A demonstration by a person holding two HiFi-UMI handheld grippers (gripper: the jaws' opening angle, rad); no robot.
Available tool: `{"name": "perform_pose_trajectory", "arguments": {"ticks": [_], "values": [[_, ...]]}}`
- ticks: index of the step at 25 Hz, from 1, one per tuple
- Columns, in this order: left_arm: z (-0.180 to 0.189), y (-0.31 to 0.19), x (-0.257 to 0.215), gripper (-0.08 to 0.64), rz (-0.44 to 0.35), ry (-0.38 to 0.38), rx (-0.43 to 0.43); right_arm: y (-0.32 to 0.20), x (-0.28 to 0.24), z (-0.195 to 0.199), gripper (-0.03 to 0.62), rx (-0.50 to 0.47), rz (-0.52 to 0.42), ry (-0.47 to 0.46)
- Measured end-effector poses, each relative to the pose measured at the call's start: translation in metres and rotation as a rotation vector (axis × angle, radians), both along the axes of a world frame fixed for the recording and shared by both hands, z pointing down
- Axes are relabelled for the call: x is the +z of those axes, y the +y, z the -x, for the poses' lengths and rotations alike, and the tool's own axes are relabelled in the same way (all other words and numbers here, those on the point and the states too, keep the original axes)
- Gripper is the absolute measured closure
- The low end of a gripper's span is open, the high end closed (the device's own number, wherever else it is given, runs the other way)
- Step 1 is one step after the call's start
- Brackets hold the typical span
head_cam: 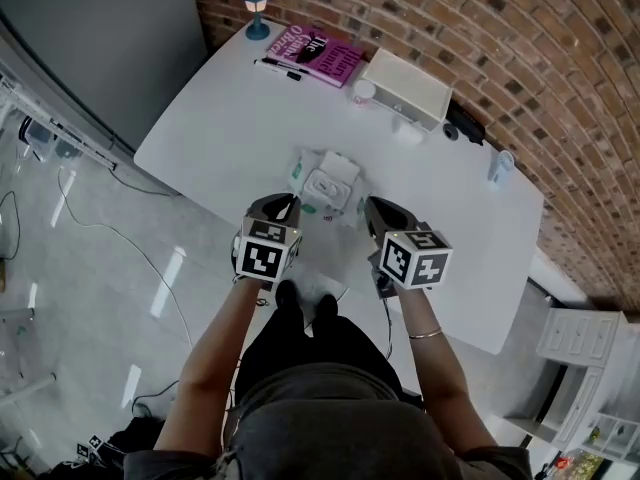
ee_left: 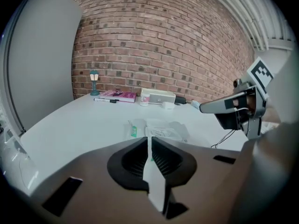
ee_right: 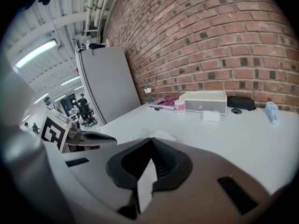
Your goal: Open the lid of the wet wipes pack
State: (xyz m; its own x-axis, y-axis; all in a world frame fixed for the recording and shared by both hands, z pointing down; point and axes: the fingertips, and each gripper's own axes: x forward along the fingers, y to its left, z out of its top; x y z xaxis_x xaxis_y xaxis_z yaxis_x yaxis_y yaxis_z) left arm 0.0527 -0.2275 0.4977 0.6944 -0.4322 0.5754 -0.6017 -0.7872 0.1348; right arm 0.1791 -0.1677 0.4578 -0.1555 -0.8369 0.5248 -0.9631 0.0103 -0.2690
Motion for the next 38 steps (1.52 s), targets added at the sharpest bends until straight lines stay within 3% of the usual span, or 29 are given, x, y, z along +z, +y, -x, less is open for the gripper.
{"name": "perform_pose_trajectory", "arguments": {"ticks": [14, 38], "values": [[0.009, 0.013, -0.032, 0.525, -0.010, 0.072, -0.035, 0.035, -0.005, -0.001, 0.588, 0.050, -0.066, -0.052], [0.004, 0.005, -0.042, 0.525, -0.018, 0.094, -0.060, 0.042, -0.004, -0.014, 0.589, 0.084, -0.111, 0.024]]}}
